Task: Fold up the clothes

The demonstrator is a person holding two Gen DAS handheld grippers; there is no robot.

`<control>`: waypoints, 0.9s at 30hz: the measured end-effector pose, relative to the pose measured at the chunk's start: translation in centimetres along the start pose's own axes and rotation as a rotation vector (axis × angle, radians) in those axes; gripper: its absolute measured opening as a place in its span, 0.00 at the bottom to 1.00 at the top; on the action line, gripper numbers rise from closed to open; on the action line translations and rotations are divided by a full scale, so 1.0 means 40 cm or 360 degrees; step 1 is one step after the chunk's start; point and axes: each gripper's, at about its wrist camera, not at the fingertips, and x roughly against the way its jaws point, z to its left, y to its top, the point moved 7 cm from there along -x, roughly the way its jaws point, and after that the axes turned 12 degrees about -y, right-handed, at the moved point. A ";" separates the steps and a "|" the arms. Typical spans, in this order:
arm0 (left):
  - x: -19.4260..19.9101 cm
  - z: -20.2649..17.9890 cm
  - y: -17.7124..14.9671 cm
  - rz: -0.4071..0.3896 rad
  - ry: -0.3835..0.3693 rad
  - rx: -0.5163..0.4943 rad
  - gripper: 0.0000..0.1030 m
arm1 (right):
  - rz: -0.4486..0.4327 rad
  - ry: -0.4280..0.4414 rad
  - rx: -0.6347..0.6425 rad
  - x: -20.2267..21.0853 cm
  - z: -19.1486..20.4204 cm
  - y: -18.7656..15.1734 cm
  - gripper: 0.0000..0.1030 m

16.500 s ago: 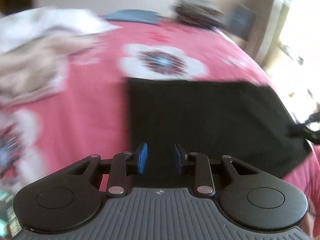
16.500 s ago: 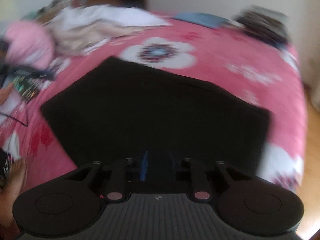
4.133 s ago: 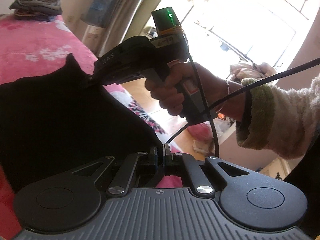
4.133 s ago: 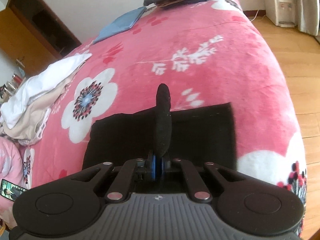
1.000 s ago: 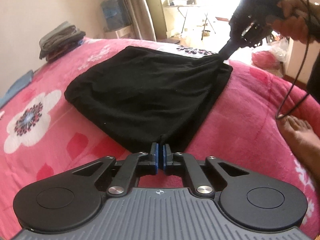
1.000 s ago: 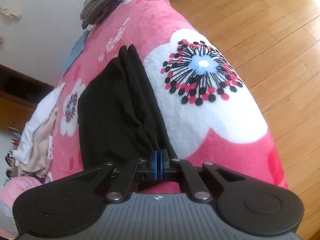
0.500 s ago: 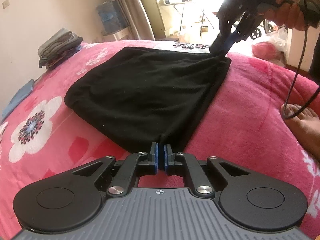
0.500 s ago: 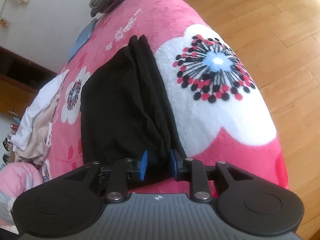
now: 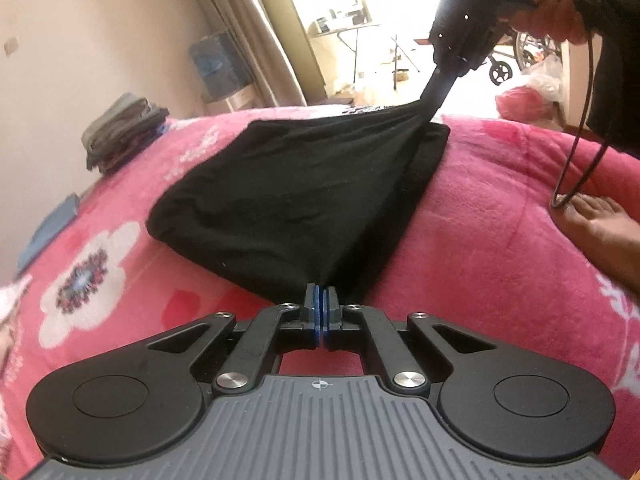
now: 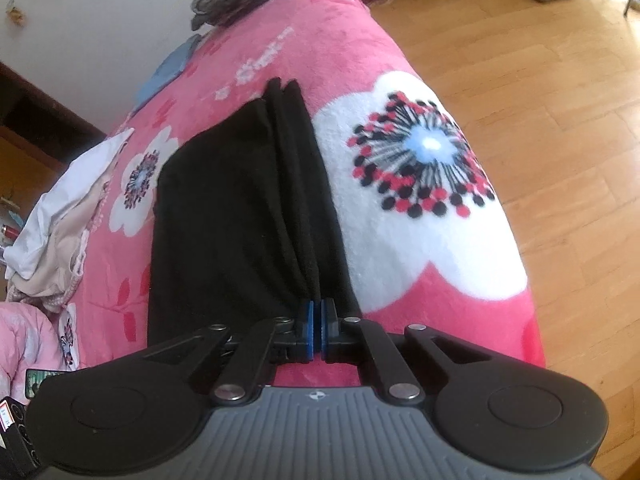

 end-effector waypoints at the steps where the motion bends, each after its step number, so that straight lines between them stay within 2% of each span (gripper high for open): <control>1: 0.001 0.000 -0.001 0.0002 -0.0005 -0.0007 0.00 | -0.0004 0.0004 0.0006 0.005 0.004 0.000 0.03; 8: -0.004 -0.007 -0.007 0.0012 -0.0033 -0.0075 0.00 | 0.0052 -0.0027 -0.0040 -0.021 -0.020 -0.018 0.03; 12: -0.010 -0.008 -0.013 0.0026 -0.0056 -0.0075 0.00 | 0.0020 -0.0039 0.0025 -0.006 -0.012 -0.012 0.02; 20: -0.047 -0.031 -0.043 0.0068 -0.0076 -0.0136 0.00 | 0.0049 -0.0123 0.0051 -0.066 -0.048 -0.024 0.03; 22: -0.040 -0.030 -0.041 0.0071 -0.0068 -0.0133 0.02 | 0.0045 -0.0119 0.0072 -0.060 -0.044 -0.023 0.06; 26: -0.015 -0.011 -0.040 0.0094 -0.0084 -0.0009 0.15 | 0.0011 -0.0183 0.0176 -0.018 -0.047 -0.011 0.32; 27: -0.005 -0.003 -0.040 0.0092 -0.0096 0.0042 0.15 | -0.0011 -0.0206 0.0198 -0.003 -0.051 -0.005 0.34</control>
